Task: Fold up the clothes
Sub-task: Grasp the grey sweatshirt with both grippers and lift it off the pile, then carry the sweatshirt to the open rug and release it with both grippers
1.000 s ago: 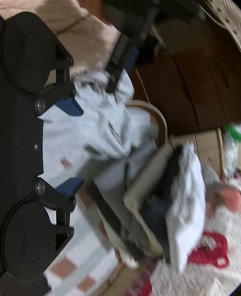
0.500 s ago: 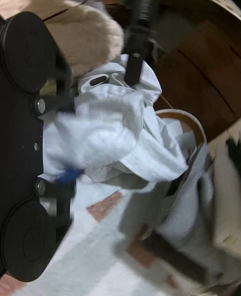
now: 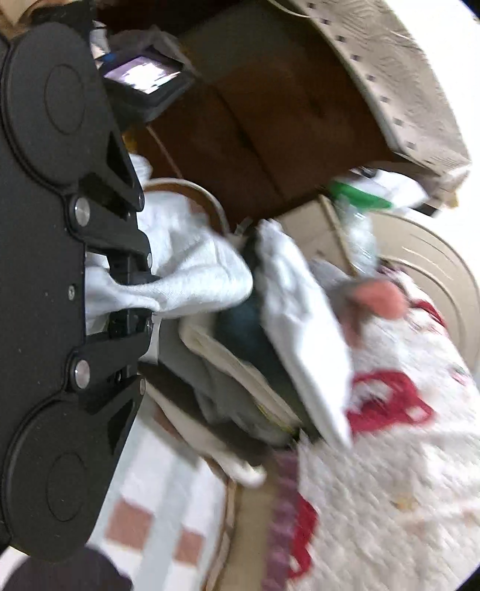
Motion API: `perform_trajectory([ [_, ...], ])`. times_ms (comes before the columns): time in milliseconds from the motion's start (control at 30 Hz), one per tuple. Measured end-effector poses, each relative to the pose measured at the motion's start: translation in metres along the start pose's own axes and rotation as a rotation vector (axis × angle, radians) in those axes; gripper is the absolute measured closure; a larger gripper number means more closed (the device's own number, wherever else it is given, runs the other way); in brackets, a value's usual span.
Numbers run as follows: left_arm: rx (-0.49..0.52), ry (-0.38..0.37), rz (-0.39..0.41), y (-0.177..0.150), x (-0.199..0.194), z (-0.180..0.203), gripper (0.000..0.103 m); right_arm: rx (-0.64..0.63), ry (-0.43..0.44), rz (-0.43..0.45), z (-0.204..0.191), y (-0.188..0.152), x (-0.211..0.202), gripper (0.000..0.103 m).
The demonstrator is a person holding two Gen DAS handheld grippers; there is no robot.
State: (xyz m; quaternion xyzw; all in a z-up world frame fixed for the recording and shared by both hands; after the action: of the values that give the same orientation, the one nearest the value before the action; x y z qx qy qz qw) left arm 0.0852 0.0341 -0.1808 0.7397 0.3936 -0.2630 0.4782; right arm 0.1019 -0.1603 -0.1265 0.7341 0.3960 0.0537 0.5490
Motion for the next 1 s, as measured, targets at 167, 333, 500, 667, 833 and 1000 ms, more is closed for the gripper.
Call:
perform_trajectory([
  [167,0.032,0.015,0.148,0.014,-0.032,0.003,0.088,0.003,-0.069,-0.008,0.032,-0.005,-0.04,0.099],
  [333,0.054,-0.021,0.182,0.025,-0.048,0.024,0.089,-0.035,-0.142,-0.001,0.055,-0.006,-0.066,0.099],
  [500,0.093,0.001,0.261,0.035,-0.078,0.044,0.092,-0.047,-0.183,0.053,0.066,0.002,-0.102,0.1],
  [667,0.103,-0.067,0.379,0.064,-0.13,0.064,0.092,-0.051,-0.227,0.127,0.078,0.014,-0.145,0.1],
  [833,0.171,-0.124,0.549,0.092,-0.192,0.119,0.092,-0.046,-0.315,0.213,0.111,0.038,-0.219,0.1],
  [1000,0.234,-0.198,0.665,0.123,-0.223,0.199,0.093,-0.033,-0.456,0.291,0.146,0.047,-0.3,0.1],
])
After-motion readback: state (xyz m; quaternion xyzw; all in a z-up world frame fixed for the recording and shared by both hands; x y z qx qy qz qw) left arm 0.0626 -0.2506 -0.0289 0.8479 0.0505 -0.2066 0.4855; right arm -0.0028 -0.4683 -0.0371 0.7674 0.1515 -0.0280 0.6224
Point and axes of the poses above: each gripper's, at about its wrist camera, not at the fingertips, and x roughly the way its jaws point, z to its right, y to its top, the point moved 9 cm from there along x, roughly the way its jaws point, and after that the axes turned 5 degrees about y, right-handed, at the moved point
